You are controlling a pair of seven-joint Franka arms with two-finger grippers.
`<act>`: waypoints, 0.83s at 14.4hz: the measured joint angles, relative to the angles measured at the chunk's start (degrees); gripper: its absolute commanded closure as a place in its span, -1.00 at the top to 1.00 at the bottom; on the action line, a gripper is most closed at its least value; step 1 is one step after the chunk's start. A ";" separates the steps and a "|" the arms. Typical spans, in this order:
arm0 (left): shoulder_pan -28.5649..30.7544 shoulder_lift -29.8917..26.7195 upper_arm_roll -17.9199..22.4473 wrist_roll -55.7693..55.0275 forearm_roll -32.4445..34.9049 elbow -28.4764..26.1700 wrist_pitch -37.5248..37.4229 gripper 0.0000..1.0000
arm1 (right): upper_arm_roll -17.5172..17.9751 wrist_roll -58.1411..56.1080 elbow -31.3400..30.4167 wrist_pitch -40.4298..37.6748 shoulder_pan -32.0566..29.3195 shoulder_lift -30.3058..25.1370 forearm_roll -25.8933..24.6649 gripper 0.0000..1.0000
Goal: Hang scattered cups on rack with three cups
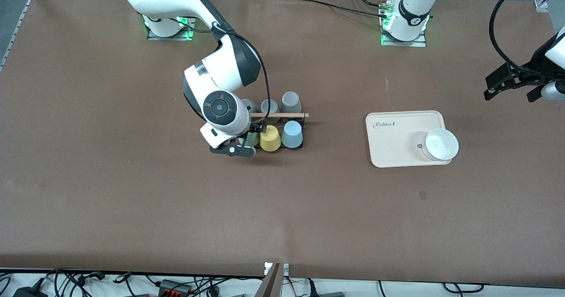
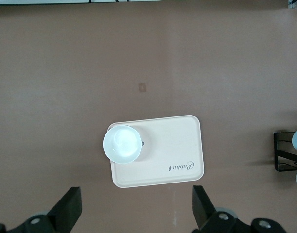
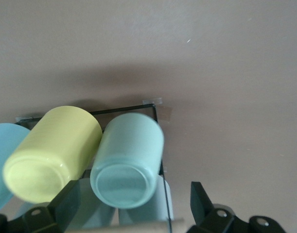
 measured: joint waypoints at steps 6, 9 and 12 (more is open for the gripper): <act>0.28 0.00 0.30 -2.95 0.00 0.00 -2.09 1.00 | -1.00 -0.94 7.69 -5.26 -6.30 -2.20 -0.26 1.00; 1.08 0.00 0.51 -3.32 -0.98 0.00 -3.49 1.00 | -1.20 -7.09 7.95 -5.42 -13.53 -3.84 -0.30 1.00; 4.21 0.00 0.63 -3.52 -5.10 0.00 -3.74 1.00 | -1.26 -12.80 8.76 -5.45 -20.46 -4.82 -0.29 1.00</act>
